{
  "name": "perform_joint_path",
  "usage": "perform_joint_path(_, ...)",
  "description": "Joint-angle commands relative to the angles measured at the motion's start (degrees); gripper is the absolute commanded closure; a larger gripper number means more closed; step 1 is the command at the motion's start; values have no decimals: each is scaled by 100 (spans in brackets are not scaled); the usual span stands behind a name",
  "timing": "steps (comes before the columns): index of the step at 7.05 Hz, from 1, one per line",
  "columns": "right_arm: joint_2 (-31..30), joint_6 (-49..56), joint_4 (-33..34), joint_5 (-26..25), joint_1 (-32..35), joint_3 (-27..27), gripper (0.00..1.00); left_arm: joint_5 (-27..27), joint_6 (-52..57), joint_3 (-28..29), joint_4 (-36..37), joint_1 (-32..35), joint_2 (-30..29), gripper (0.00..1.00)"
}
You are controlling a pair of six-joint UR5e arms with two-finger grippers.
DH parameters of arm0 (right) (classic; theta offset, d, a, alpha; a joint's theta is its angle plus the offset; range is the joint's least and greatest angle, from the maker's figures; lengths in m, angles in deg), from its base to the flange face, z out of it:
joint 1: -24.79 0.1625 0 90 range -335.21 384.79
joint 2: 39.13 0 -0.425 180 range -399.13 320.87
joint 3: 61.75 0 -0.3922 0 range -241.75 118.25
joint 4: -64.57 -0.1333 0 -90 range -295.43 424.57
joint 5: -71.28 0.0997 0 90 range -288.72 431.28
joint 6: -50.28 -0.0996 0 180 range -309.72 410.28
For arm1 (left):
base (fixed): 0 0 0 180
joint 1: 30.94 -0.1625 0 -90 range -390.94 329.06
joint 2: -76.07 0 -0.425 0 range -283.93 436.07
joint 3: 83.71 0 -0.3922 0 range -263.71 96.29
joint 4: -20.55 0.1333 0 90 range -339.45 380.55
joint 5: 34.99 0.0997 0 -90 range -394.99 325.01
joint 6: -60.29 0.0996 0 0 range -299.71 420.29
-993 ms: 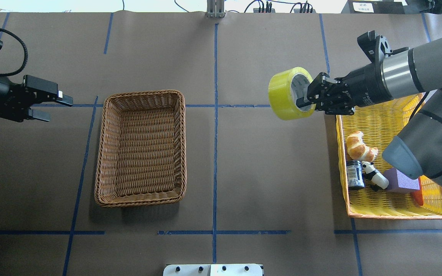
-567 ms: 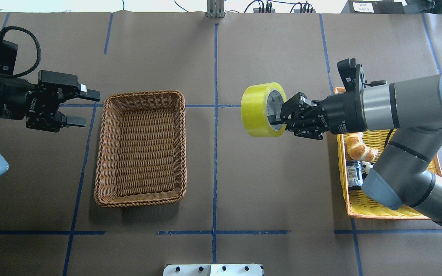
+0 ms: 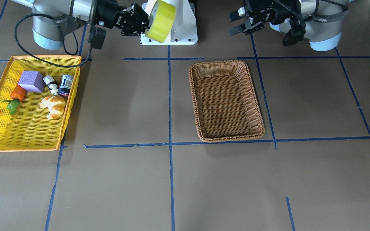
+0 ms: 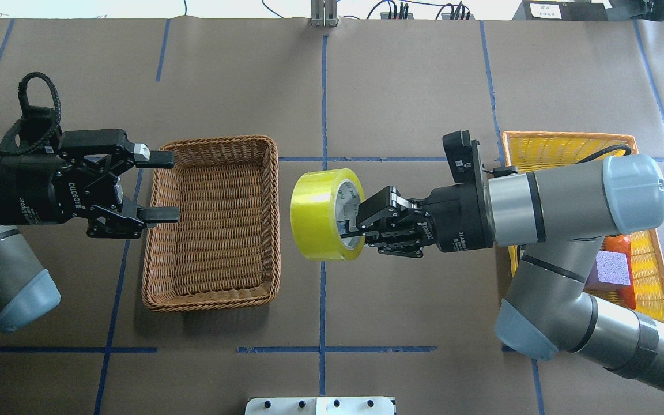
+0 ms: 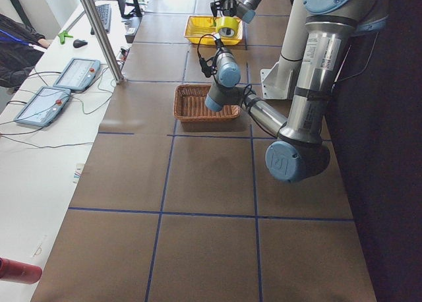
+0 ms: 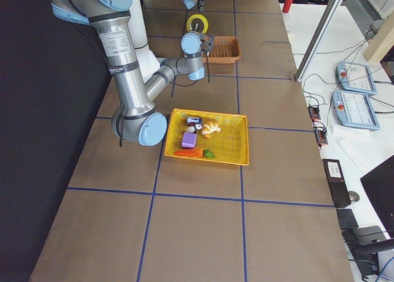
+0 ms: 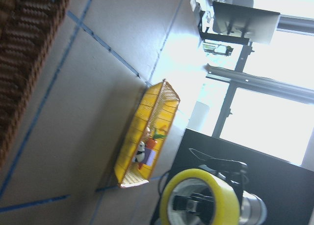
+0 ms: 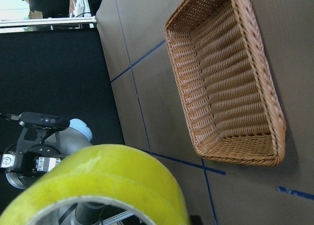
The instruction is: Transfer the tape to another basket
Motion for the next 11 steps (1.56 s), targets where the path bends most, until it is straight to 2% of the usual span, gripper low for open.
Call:
perform_joint_path(1, 199, -83, -9, -6, -126, -36, 99, 791, -322, -4, -470, -555, -272, 0)
perform_joint_path(3, 278, -92, -9, -6, -205, -53, 99, 1056, -358, 22, -558, -748, -493, 0)
perform_joint_path(6, 331, -83, -9, -85, -539, -36, 99, 1100, -358, 49, -558, -1004, -686, 0)
perform_joint_path(8, 410, -65, -1, -618, -958, -36, 98, 1179, -358, 49, -558, -1048, -687, 0)
perform_joint_path(11, 428, -39, 8, -893, -1171, 8, 98, 1179, -358, 58, -558, -1180, -687, 0)
